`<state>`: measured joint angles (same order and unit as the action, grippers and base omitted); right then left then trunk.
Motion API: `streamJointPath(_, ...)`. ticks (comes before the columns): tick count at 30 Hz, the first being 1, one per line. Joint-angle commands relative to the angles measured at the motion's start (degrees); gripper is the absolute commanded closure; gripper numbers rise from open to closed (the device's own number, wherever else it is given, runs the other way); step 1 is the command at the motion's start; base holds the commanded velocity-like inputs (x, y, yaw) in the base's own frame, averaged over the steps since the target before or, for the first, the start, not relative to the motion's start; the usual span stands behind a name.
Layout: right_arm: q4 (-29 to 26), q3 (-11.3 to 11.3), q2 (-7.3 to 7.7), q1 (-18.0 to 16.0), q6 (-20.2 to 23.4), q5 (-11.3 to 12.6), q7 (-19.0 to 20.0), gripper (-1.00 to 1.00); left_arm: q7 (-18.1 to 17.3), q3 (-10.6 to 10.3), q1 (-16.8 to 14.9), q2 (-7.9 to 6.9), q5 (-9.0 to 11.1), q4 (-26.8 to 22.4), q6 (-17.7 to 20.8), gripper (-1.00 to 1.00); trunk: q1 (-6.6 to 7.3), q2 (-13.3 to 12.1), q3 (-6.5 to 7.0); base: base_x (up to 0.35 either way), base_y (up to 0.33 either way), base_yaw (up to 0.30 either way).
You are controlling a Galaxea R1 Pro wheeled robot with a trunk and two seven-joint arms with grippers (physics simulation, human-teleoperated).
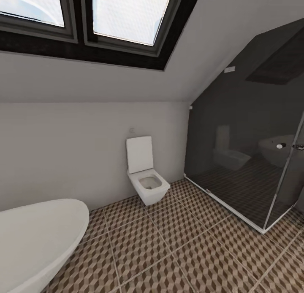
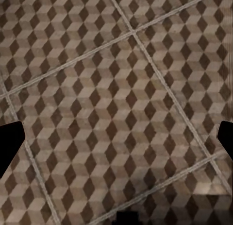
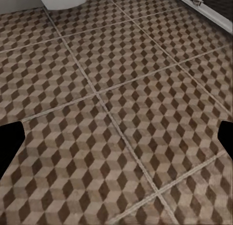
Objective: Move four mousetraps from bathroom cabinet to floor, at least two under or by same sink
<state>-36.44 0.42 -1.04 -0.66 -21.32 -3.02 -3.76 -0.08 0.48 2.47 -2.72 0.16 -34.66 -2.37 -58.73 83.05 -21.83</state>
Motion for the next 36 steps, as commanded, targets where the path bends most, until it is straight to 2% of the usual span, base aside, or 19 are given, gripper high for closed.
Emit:
streamJointPath(1, 0.05, 0.07, -0.01, -0.04, -0.13, -0.32, -0.37, -1.0, -0.01, 0.05, 0.03, 0.0, 0.02, -0.07, -0.09, -1.0, 0.0, 0.03, -0.07, 0.0, 0.0, -0.292)
streamJointPath(29, 0.05, 0.03, -0.01, -0.04, -0.13, -0.32, -0.37, -1.0, -0.01, 0.05, 0.04, 0.02, 0.02, 0.21, -0.09, -1.0, 0.0, 0.03, -0.71, 0.0, 0.0, -0.292)
streamJointPath(36, 0.05, 0.02, -0.01, -0.04, -0.13, -0.32, -0.37, -1.0, -0.01, 0.05, 0.01, 0.68, -0.06, 0.68, -0.1, -1.0, 0.0, 0.03, -0.88, 0.0, 0.0, -0.292)
